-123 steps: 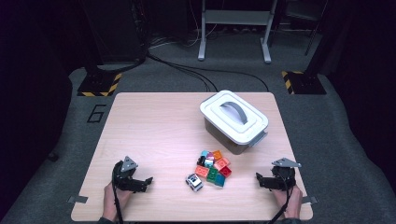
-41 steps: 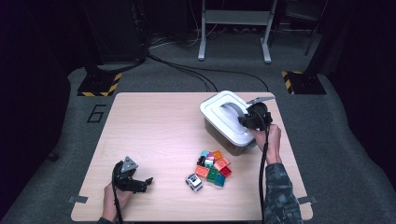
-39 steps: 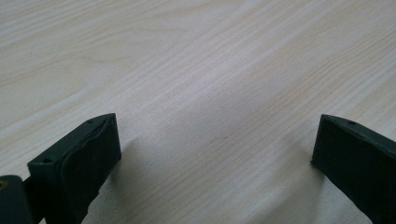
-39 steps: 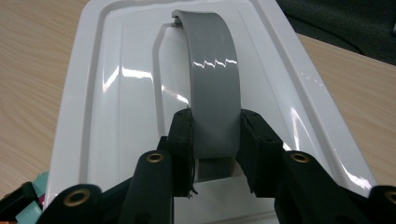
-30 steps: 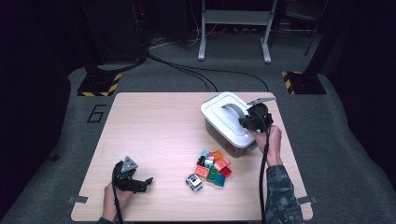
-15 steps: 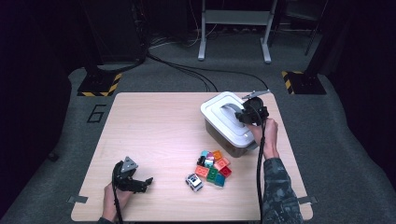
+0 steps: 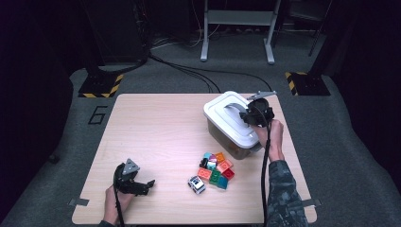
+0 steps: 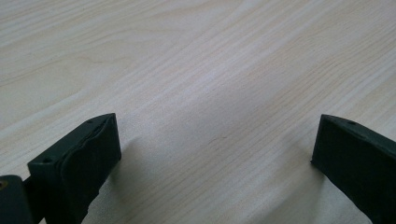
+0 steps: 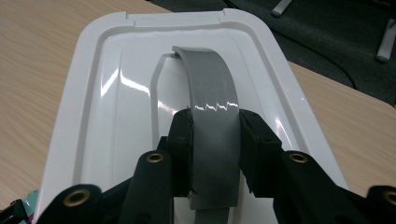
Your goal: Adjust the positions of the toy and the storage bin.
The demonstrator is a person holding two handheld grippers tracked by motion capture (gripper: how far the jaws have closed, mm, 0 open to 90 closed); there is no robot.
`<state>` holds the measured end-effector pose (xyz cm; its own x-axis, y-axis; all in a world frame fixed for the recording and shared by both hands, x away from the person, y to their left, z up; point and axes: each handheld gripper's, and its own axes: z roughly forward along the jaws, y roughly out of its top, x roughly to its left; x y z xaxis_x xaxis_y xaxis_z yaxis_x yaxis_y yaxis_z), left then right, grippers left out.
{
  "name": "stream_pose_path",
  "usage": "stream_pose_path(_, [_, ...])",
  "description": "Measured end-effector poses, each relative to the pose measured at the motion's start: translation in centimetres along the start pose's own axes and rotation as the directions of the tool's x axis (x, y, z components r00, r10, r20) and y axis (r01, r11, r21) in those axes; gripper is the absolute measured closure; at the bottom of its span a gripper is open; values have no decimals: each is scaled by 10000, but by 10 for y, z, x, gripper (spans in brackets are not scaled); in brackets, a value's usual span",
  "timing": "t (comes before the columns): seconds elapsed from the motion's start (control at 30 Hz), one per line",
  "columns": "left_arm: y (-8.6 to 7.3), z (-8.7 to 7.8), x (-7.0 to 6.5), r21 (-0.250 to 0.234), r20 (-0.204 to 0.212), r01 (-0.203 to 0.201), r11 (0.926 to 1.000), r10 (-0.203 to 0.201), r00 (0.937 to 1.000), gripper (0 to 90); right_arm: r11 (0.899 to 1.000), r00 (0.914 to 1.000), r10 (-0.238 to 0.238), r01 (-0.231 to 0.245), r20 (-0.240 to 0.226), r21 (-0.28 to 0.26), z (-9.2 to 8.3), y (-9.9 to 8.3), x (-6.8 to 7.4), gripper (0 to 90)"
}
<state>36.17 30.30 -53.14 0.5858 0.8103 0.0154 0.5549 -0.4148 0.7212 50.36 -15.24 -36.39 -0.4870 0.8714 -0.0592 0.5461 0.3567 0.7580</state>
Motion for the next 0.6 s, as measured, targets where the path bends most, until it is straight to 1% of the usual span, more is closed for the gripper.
stream_pose_path(0.03, [0, -1, 0, 70, 30, -7, 10000, 7, 10000, 8, 10000, 10000, 22, -22, 11, -37, -2, 0, 0, 677])
stream_pose_path(0.07, [0, 0, 0, -15, 5, 5, 10000, -5, 10000, 8, 9999, 9999, 101, -101, 12, -105, -4, 1, -1, 676])
stream_pose_path(0.1, [0, 0, 0, -7, 2, -17, 10000, 17, 10000, 8, 9998, 10000, 6, -5, 8, -181, -7, 2, -2, 677])
stream_pose_path(0.17, [0, 0, 0, 34, -9, -8, 10000, 8, 10000, 8, 9996, 9999, 9, -6, 102, -286, -13, 4, -4, 677])
stream_pose_path(0.23, [0, 0, 0, 22, -8, -7, 10000, 7, 10000, 8, 9993, 9999, -48, 53, 151, -362, -16, 4, -6, 677])
stream_pose_path(0.3, [0, 0, 0, -7, 4, -3, 10000, 3, 10000, 8, 9992, 9998, 56, -49, 196, -392, -22, 5, -8, 677])
stream_pose_path(0.47, [0, 0, 0, 22, 13, -32, 10000, 32, 10000, 8, 9980, 9993, 88, -65, 351, -626, -33, 7, -19, 677])
stream_pose_path(0.5, [0, 0, 0, -14, 6, -20, 10000, 20, 10000, 8, 9979, 9992, 139, -114, 384, -633, -34, 7, -20, 676])
stream_pose_path(0.53, [0, 0, 0, 37, 29, -28, 10000, 28, 10000, 8, 9978, 9991, 71, -42, 430, -667, -37, 7, -24, 677])
stream_pose_path(0.57, [0, 0, 0, 25, 20, -28, 10000, 28, 10000, 8, 9973, 9988, 166, -132, 466, -719, -38, 7, -25, 676])
stream_pose_path(0.6, [0, 0, 0, 50, 14, -28, 10000, 28, 10000, 8, 9975, 9986, 129, -93, 506, -698, -40, 6, -28, 677])
